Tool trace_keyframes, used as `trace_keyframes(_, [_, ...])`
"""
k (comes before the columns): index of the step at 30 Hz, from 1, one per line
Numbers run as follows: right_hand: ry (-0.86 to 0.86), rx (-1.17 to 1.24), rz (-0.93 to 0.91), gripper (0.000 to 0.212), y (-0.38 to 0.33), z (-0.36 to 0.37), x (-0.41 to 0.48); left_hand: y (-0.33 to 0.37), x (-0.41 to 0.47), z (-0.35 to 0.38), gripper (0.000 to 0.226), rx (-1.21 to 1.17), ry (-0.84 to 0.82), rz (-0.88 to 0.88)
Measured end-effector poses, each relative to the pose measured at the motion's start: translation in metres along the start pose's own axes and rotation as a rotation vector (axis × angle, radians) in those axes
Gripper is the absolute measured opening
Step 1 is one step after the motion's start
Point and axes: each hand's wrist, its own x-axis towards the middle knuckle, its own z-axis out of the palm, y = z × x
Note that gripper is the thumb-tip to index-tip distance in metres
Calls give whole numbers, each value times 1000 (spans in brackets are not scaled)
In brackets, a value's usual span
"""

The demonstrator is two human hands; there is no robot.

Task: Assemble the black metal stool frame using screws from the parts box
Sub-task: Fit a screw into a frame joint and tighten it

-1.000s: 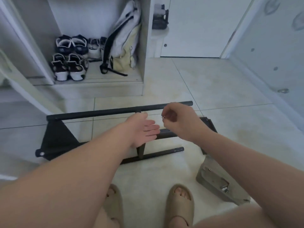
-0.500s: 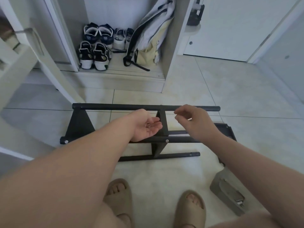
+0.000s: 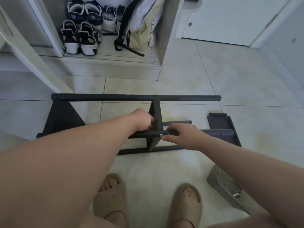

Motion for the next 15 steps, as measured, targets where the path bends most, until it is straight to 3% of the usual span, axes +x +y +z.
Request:
trace_keyframes(5, [103,-77,-53,42,0,11,5,-1,2,9,32,389,-67,52])
trace_keyframes(9, [37,-42,-13,36,-4,11,-2,-4,0,12,29,455,-108,24])
trace_keyframes(15, [-9,-79,60,43,3,25,-27,-11,-7,30,31,594,-321,25])
